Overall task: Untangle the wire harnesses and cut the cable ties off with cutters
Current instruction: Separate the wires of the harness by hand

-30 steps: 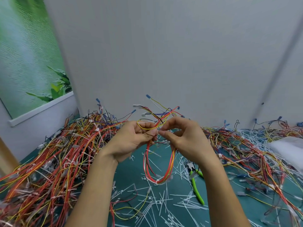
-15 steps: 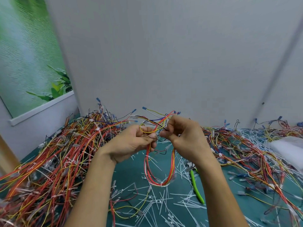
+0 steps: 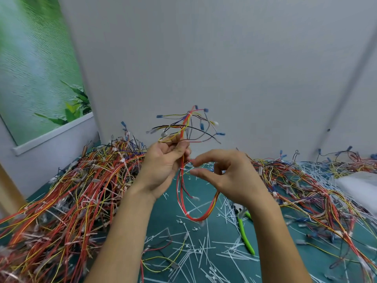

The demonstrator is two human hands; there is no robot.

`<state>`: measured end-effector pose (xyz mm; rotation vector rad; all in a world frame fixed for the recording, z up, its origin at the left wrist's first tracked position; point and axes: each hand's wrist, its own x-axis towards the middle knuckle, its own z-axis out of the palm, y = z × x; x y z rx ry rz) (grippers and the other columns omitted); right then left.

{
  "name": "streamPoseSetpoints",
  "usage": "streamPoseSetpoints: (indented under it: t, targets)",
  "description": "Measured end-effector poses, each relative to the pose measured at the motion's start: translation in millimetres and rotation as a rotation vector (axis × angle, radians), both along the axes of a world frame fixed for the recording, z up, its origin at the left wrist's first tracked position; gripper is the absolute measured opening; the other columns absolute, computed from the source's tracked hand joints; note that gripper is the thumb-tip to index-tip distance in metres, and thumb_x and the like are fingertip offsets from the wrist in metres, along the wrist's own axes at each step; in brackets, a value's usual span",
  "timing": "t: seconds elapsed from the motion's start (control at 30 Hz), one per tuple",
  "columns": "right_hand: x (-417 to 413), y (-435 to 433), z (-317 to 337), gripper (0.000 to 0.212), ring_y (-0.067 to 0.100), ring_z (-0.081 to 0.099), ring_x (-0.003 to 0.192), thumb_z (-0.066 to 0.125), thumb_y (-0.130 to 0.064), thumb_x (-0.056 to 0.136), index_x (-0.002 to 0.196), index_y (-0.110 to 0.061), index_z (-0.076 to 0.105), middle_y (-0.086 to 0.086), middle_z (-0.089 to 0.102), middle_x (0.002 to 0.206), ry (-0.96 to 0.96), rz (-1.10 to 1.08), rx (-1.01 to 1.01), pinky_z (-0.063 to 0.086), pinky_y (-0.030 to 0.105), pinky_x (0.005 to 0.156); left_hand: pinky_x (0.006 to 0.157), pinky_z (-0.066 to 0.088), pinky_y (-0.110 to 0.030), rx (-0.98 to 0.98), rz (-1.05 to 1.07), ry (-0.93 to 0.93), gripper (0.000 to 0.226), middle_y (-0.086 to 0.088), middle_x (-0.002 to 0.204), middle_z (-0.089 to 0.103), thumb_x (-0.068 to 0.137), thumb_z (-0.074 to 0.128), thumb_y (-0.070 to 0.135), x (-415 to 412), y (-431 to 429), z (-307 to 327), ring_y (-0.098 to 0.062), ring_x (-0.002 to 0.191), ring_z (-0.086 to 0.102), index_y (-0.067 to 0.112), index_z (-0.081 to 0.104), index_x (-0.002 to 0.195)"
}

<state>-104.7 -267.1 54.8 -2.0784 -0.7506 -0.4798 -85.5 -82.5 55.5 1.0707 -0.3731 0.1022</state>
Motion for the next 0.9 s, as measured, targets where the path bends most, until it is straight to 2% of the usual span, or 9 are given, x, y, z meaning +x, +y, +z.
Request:
streamPoseSetpoints:
  t: [0.07,0.13,0.2,0.3,0.4,0.6,0.7,0.77,0.9]
  targets:
    - [1,1,-2,0.02,0.01,0.034,0.042,0.081,-0.042,0.085,0.095,-0.025,0.08,-0.013,0.048,0.043,0.08,-0.016,-0.024,0.026,0.016,0.045,0.073,0.052,-0.026,-0.069,-0.026,-0.021,0.02,-0.005,0.08,0.056,0.088,0.061,0.01,1,-2,0,-0.014,0.075,0.055,-0.002,0.057,0.104]
    - [2,3,-5,0.019,0.009,0.037,0.04,0.078,-0.042,0.088,0.092,-0.023,0.079,-0.023,0.05,0.044,0.138,0.006,-0.041,0.028,0.012,0.044,0.073,0.054,-0.026,-0.126,-0.046,-0.028,0.018,-0.005,0.082,0.057,0.089,0.06,0.01,2,-3,-1,-0.013,0.075,0.057,-0.001,0.057,0.103]
    - [4,7,-8,0.017,0.006,0.042,0.043,0.077,-0.038,0.091,0.089,-0.021,0.078,-0.026,0.057,0.051,0.166,0.029,-0.028,0.031,0.01,0.047,0.074,0.055,-0.026,-0.156,-0.058,-0.026,0.015,-0.005,0.082,0.059,0.09,0.059,0.011,4,-5,-2,-0.013,0.075,0.058,-0.001,0.058,0.1]
    - [7,11,-9,0.014,0.001,0.046,0.05,0.074,-0.033,0.094,0.092,-0.02,0.077,-0.015,0.068,0.072,0.22,0.082,0.019,0.036,0.012,0.056,0.074,0.055,-0.025,-0.128,-0.053,-0.025,0.018,-0.005,0.079,0.06,0.091,0.059,0.011,5,-8,-5,-0.016,0.077,0.057,-0.002,0.058,0.102]
    - [9,8,-10,0.01,0.0,0.049,0.052,0.071,-0.026,0.097,0.093,-0.02,0.078,-0.016,0.068,0.074,0.278,0.125,0.09,0.038,0.01,0.055,0.077,0.054,-0.027,0.0,0.028,-0.047,0.024,-0.006,0.082,0.063,0.086,0.065,0.013,7,-6,-7,-0.018,0.079,0.059,-0.001,0.063,0.106]
    - [13,7,-14,0.011,0.005,0.037,0.048,0.068,-0.02,0.099,0.094,-0.013,0.077,-0.019,0.058,0.059,0.276,0.133,0.177,0.03,0.018,0.049,0.084,0.053,-0.036,0.572,0.307,-0.02,0.022,-0.014,0.09,0.074,0.09,0.075,0.03,4,-1,-10,-0.016,0.083,0.067,0.008,0.072,0.092]
    - [14,7,-16,0.013,0.0,0.043,0.047,0.069,-0.022,0.098,0.093,-0.012,0.078,-0.016,0.06,0.061,0.294,0.119,0.186,0.033,0.013,0.051,0.075,0.046,-0.034,0.768,0.247,0.063,0.059,-0.005,0.072,0.069,0.089,0.068,0.054,2,5,-9,-0.022,0.07,0.064,-0.002,0.068,0.072]
    - [14,8,-16,0.014,0.007,0.047,0.052,0.07,-0.023,0.098,0.09,-0.014,0.078,-0.006,0.063,0.065,0.332,0.116,0.202,0.038,0.022,0.053,0.068,0.038,-0.032,0.83,0.192,0.132,0.078,-0.008,0.066,0.055,0.086,0.066,0.066,1,10,-10,-0.024,0.061,0.046,-0.01,0.06,0.071]
    - [16,12,-16,0.017,0.01,0.05,0.047,0.073,-0.022,0.095,0.083,-0.011,0.078,0.011,0.066,0.065,0.437,0.071,0.253,0.038,0.02,0.046,0.06,0.049,-0.03,0.755,0.13,0.223,0.043,-0.007,0.068,0.069,0.091,0.068,0.047,2,9,-9,-0.018,0.064,0.06,0.01,0.079,0.074]
